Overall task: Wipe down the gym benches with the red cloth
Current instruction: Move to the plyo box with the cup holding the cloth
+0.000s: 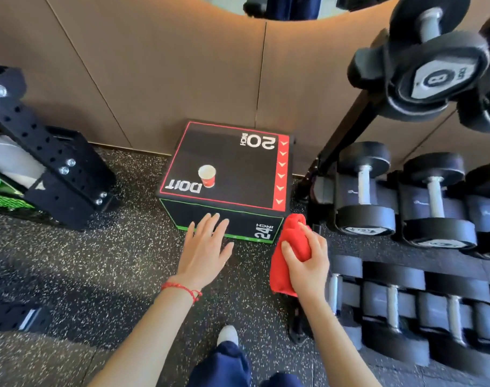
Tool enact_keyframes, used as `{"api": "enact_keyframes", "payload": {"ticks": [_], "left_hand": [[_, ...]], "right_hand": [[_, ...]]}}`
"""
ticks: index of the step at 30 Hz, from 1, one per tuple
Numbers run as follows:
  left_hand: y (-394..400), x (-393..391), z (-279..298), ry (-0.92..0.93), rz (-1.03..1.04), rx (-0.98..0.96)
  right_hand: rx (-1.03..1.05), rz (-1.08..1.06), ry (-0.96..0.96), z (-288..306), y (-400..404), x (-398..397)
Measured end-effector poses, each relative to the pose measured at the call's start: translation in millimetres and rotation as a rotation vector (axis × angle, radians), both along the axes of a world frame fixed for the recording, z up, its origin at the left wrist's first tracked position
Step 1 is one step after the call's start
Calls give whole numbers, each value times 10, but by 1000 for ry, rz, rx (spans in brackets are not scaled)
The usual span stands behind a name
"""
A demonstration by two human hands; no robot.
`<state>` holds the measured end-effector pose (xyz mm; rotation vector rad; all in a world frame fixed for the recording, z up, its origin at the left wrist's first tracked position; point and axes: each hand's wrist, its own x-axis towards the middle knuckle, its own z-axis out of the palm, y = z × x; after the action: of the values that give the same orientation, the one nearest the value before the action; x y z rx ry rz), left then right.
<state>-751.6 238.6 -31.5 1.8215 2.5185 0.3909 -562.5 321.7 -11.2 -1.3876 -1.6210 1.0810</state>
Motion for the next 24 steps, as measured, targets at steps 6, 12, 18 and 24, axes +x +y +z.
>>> {"api": "enact_keyframes", "payload": {"ticks": [6,12,18,24], "left_hand": [[637,-394,-61,8,-30,-16],[1330,-739,-262,-26,-12,-46],[2066,-1068,-426,-74,41,-120],[2604,-1344,-646,-106,74,-161]], "right_hand": [[-7,0,-8,-82,569,-404],[-59,24,-42,-297,1338,-778],[-127,74,-89,-534,2143,-1144],[-190,150,-143,-820,2816,-1468]]}}
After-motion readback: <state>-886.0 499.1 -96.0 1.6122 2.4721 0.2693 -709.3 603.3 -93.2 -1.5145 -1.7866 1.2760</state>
